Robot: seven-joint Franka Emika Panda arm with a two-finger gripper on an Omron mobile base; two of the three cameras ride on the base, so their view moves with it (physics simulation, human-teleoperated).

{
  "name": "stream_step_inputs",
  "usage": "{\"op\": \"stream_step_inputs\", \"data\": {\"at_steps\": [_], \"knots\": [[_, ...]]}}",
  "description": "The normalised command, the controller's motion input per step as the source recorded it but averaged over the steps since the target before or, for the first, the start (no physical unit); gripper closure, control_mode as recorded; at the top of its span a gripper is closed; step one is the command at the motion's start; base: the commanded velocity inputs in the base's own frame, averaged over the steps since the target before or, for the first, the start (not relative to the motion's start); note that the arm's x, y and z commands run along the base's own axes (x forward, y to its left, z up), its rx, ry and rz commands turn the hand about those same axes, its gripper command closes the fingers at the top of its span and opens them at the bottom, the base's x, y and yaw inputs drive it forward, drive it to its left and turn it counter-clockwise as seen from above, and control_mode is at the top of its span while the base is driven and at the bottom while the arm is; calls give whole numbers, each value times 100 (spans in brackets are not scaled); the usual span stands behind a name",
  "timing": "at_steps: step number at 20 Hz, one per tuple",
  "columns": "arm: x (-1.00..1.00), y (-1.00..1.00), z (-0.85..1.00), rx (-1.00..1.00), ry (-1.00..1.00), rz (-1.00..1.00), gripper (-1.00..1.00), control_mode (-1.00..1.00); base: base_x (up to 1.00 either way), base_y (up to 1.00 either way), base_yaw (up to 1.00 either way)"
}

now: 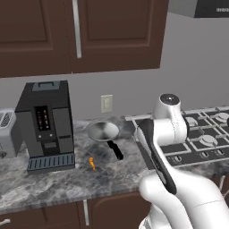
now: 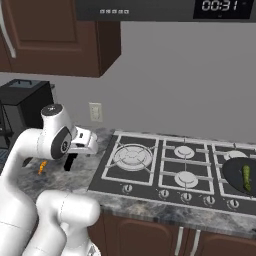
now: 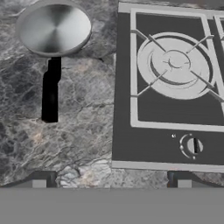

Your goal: Place both pans onto different burners. Then place the squash and the shrimp on different pans.

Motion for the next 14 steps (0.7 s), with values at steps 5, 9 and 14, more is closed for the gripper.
{"op": "stream_step_inputs", "data": {"at_steps": [5, 9, 14], "knots": [[23, 28, -31, 0, 0, 2, -100, -100, 0, 0, 0], [6, 21, -12, 0, 0, 5, -100, -100, 0, 0, 0], [0, 24, -3, 3, 0, 3, -100, -100, 0, 0, 0]]}}
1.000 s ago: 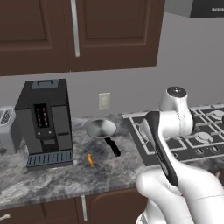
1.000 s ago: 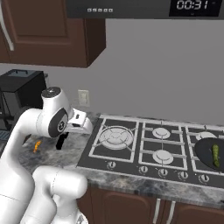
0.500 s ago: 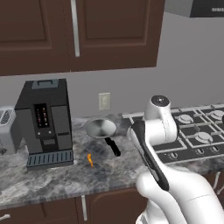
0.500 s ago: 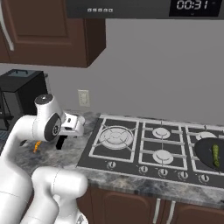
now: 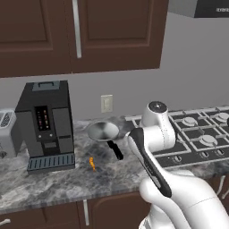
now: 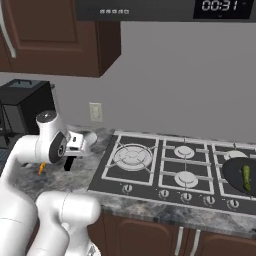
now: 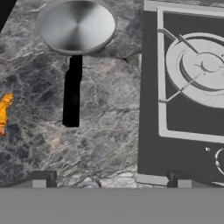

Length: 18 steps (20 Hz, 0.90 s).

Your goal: Place both pans onto different burners. Then place the squash and the shrimp on different pans.

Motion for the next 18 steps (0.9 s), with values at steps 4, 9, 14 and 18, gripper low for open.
{"op": "stream_step_inputs", "data": {"at_steps": [4, 9, 14, 18], "knots": [[0, 33, 0, 3, 0, 0, -100, -100, 0, 0, 0], [0, 37, 0, 0, 0, 0, -100, -100, 0, 0, 0], [9, 19, -11, 0, 0, 0, -100, -100, 0, 0, 0], [30, 10, -20, 0, 0, 0, -100, -100, 0, 0, 0]]}}
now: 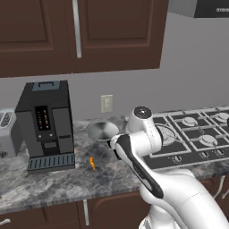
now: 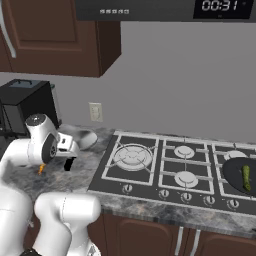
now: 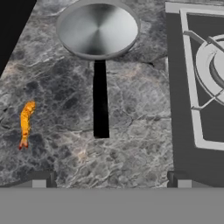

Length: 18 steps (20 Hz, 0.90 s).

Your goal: Place both pans onto different burners. Then place the squash and the shrimp on different pans.

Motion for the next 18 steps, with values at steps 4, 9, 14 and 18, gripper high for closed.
{"op": "stream_step_inputs", "data": {"at_steps": [4, 9, 14, 18], "knots": [[27, 11, -28, 0, 0, 0, -100, -100, 0, 0, 0], [29, 12, -25, 0, 0, 0, -100, -100, 0, 0, 0], [25, 5, -25, 0, 0, 0, -100, -100, 0, 0, 0], [11, 3, -33, 0, 0, 0, -100, -100, 0, 0, 0]]}}
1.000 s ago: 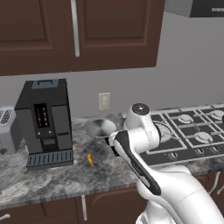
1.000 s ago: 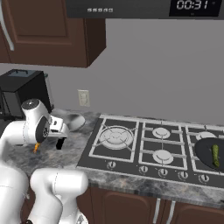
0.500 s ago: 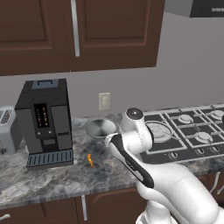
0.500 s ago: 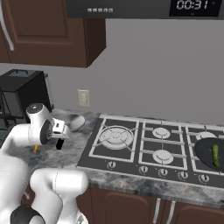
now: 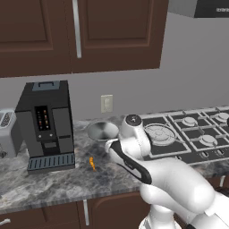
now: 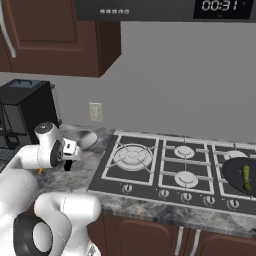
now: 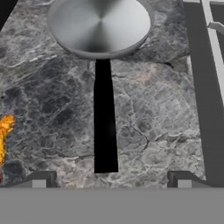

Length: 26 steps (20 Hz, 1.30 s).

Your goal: Place both pans onto different burners. Then place the squash and the shrimp on different pans.

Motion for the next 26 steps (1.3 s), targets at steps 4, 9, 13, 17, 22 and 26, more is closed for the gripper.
{"op": "stream_step_inputs", "data": {"at_steps": [4, 9, 13, 17, 22, 26], "knots": [[11, 6, -27, 0, 0, 0, -100, -100, 0, 0, 0], [9, 10, -27, 0, 0, 0, -100, -100, 0, 0, 0], [18, 3, -17, 0, 0, 0, -100, -100, 0, 0, 0], [26, 0, -8, 0, 0, 0, -100, -100, 0, 0, 0], [23, 0, -16, 0, 0, 0, -100, -100, 0, 0, 0], [16, 1, -23, 0, 0, 0, -100, -100, 0, 0, 0]]}}
